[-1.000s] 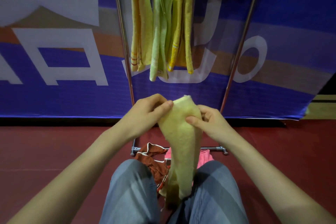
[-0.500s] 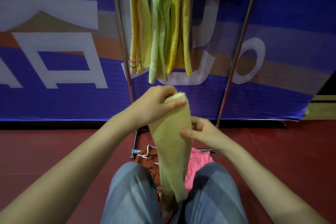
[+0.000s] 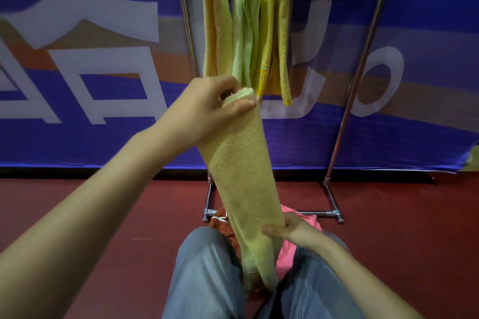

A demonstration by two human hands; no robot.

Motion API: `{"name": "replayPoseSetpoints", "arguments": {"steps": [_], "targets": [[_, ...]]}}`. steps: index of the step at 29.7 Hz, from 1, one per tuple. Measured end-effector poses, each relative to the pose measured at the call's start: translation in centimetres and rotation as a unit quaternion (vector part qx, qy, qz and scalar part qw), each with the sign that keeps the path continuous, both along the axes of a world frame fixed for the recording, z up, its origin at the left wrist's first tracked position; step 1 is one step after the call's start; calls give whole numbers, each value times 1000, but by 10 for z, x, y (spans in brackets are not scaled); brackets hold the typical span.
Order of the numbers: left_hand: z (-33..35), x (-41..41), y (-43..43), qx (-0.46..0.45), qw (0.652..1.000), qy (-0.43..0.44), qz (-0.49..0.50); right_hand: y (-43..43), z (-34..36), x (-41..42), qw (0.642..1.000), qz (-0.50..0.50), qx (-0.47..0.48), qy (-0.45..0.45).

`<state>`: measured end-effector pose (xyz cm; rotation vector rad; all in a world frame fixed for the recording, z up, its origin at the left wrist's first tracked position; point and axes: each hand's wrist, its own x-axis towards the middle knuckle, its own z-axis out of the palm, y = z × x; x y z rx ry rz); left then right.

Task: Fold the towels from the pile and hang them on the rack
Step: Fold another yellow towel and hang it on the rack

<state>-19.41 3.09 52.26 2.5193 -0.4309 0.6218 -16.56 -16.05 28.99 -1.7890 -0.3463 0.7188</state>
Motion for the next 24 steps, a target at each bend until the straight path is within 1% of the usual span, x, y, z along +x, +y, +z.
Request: {"name": "replayPoseSetpoints", "arguments": {"steps": [1, 3, 7, 10, 12, 13, 14, 15, 17, 18, 19, 21, 24], "targets": [[-3, -1, 2, 3, 1000, 7, 6, -1, -1, 1, 1000, -7, -3, -2], [-9, -4, 11, 7, 999, 30, 22, 1, 1, 2, 1000, 11, -7, 0], [-30, -6, 23, 44, 991, 116, 49, -4, 20, 3, 999, 47, 10, 4], [-54, -8, 22, 131, 973, 176, 79, -11, 40, 6, 998, 54, 34, -7], [-71, -7, 18, 217, 946, 223, 93, -12, 54, 8, 997, 60, 54, -18], [-80, -7, 16, 241, 935, 245, 89, -12, 62, 8, 996, 64, 64, -23], [-88, -8, 13, 235, 932, 266, 75, -12, 71, 8, 995, 71, 71, -27], [-94, -8, 10, 193, 937, 286, 49, -10, 79, 7, 993, 81, 78, -28], [-102, -10, 0, 23, 950, 311, -26, -8, 96, 6, 990, 107, 90, -30], [-103, -11, -6, -64, 945, 313, -70, -6, 104, 5, 988, 121, 93, -32], [-101, -11, -12, -130, 935, 313, -107, -4, 112, 5, 986, 134, 92, -35], [-97, -11, -22, -206, 914, 318, -146, -2, 124, 4, 983, 152, 87, -46], [-90, -10, -27, -255, 899, 322, -154, -3, 135, 6, 983, 147, 109, -36]]}}
